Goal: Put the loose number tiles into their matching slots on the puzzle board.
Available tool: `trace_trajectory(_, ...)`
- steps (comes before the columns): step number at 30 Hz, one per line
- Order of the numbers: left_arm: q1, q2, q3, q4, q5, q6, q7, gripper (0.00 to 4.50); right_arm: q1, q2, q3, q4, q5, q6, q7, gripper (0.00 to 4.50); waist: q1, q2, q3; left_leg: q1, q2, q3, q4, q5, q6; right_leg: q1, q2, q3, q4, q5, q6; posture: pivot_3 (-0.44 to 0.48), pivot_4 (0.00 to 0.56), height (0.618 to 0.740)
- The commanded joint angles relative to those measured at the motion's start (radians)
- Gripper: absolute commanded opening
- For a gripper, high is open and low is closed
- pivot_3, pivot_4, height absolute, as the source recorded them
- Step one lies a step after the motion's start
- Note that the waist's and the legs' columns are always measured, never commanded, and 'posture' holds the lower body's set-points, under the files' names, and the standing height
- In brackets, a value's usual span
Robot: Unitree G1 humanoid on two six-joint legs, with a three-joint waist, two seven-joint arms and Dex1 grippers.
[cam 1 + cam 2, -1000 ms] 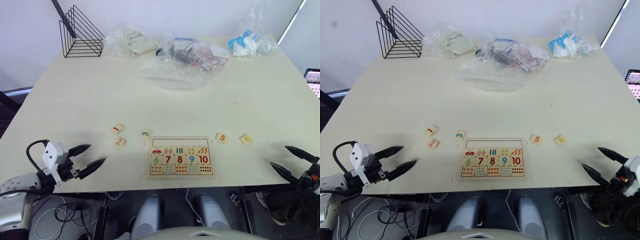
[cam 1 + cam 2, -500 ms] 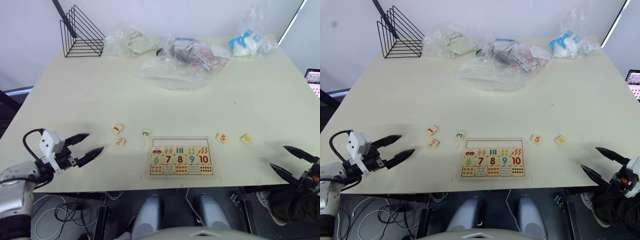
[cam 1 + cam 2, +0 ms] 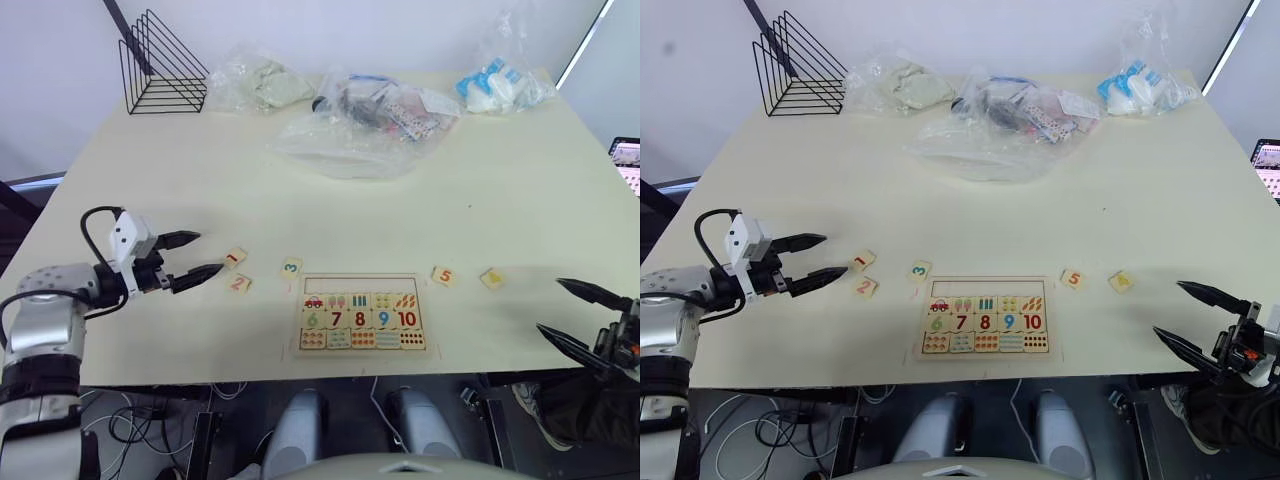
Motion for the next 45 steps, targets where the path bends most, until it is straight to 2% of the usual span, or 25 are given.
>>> trace_trajectory(1,-0.063,0.03,-0.035,0.053,0.037,-0.021,-0.036,4.5,-0.005,-0.016,-0.033,-0.048,0.038,0.027,0.013,4.47,0.0,0.0,0.0,0.0,0.0,0.0,0.0,0.0,0.0,0.0,0.0,0.0,0.0,0.0,0.0,0.0,0.15,0.74)
trace_trajectory(12,-0.177,-0.01,-0.112,0.151,0.11,-0.046,-0.03,4.5,-0.029,0.0,-0.023,-0.052,0.008,0.024,-0.01,4.47,0.0,0.0,0.0,-0.001,-0.001,0.0,0.0,0.0,0.0,0.0,0.0,0.0,0.0,0.0,0.0,0.0,0.15,0.74)
trace_trajectory(22,-0.136,-0.03,-0.116,0.102,0.131,-0.023,0.069,4.5,-0.018,0.009,-0.023,-0.067,-0.003,0.021,-0.023,4.47,0.001,0.0,0.0,-0.001,0.0,-0.001,0.0,0.0,0.0,0.0,0.0,0.0,0.0,0.0,0.0,0.0,0.15,0.74)
trace_trajectory(38,-0.037,-0.052,-0.099,-0.039,0.088,0.076,0.13,4.5,-0.042,0.007,-0.01,-0.068,-0.016,0.027,-0.03,4.47,0.011,0.0,0.0,0.0,0.0,-0.002,0.0,0.0,0.0,0.0,0.0,0.0,0.0,0.0,0.0,0.0,0.15,0.74)
trace_trajectory(39,-0.031,-0.052,-0.099,-0.045,0.086,0.082,0.134,3.99,-0.042,0.007,-0.009,-0.068,-0.017,0.027,-0.029,4.5,0.011,0.0,0.0,0.0,0.0,-0.002,0.0,0.0,0.0,0.0,0.0,0.0,0.0,0.0,0.0,0.0,0.15,0.74)
trace_trajectory(40,-0.026,-0.051,-0.099,-0.051,0.084,0.088,0.136,3.79,-0.041,0.008,-0.009,-0.069,-0.018,0.026,-0.029,4.5,0.011,0.0,0.0,0.0,0.0,-0.002,0.0,0.0,0.0,0.0,0.0,0.0,0.0,0.0,0.0,0.0,0.15,0.74)
trace_trajectory(43,-0.016,-0.05,-0.1,-0.063,0.085,0.101,0.148,2.41,-0.041,0.008,-0.006,-0.07,-0.02,0.026,-0.029,4.5,0.012,0.0,0.0,0.0,0.0,-0.002,0.0,0.0,0.0,0.0,0.0,0.0,0.0,0.0,0.0,0.0,0.15,0.74)
trace_trajectory(45,-0.013,-0.049,-0.1,-0.069,0.083,0.11,0.153,2.41,-0.042,0.009,-0.006,-0.069,-0.021,0.026,-0.028,4.5,0.012,0.0,0.0,0.0,0.0,-0.002,0.0,0.0,0.0,0.0,0.0,0.0,0.0,0.0,0.0,0.0,0.15,0.74)
